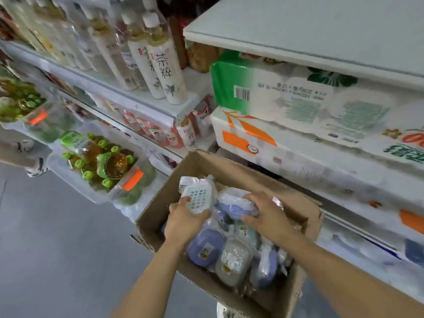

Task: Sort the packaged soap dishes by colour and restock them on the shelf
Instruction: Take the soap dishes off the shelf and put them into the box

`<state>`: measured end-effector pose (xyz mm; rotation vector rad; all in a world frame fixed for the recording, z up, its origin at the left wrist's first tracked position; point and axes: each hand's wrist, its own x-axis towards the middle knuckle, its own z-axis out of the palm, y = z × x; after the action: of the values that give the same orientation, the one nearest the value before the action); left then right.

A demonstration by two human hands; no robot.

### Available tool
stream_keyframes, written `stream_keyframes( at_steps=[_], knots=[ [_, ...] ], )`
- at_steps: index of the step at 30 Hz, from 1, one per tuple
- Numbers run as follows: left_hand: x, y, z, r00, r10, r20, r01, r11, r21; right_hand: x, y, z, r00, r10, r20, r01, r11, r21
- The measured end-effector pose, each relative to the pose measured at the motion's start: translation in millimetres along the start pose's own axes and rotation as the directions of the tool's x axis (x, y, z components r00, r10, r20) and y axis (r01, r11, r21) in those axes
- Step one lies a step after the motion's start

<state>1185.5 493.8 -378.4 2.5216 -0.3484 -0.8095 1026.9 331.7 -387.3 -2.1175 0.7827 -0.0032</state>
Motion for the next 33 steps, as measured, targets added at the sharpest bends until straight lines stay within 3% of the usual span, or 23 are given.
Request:
stream_keyframes(
  at_steps=[6, 10, 12, 15, 17, 20, 24, 29, 33],
  knots=[
    [95, -20, 29, 0.997, 0.004, 0.079, 0.001, 0.998, -0.063, 81, 22, 66, 0.987, 0.154, -0.054, -0.155, 0.987, -0.027],
    [128, -30, 55, 0.985, 0.011, 0.174, 0.008, 0.994, -0.106, 102, 39, 88, 0.969, 0.231, 0.089, -0.219, 0.968, -0.124],
    [135, -30, 61, 0.978, 0.007, 0.210, 0.020, 0.992, -0.123, 107, 40, 90, 0.947, 0.282, 0.152, -0.273, 0.959, -0.073],
    [134, -27, 59, 0.975, 0.014, 0.223, 0.004, 0.997, -0.078, 108, 37, 84, 0.928, 0.330, 0.176, -0.332, 0.943, -0.018],
    [124, -21, 53, 0.972, 0.021, 0.235, -0.031, 0.999, 0.040, 100, 32, 71, 0.924, 0.343, 0.166, -0.339, 0.939, -0.057],
    [91, 0, 46, 0.963, 0.114, 0.246, -0.165, 0.966, 0.198, 71, 26, 39, 0.932, 0.348, 0.105, -0.342, 0.937, -0.071],
    [12, 44, 52, 0.913, 0.315, 0.261, -0.375, 0.898, 0.230, -8, 20, -19, 0.962, 0.269, 0.053, -0.259, 0.955, -0.145],
    [-126, 98, 70, 0.771, 0.609, 0.186, -0.637, 0.737, 0.227, -153, 29, -95, 0.957, 0.195, -0.213, -0.251, 0.926, -0.280],
    [-253, 138, 97, 0.626, 0.762, 0.165, -0.779, 0.605, 0.162, -288, 47, -158, 0.899, 0.137, -0.416, -0.270, 0.921, -0.280]
  ],
)
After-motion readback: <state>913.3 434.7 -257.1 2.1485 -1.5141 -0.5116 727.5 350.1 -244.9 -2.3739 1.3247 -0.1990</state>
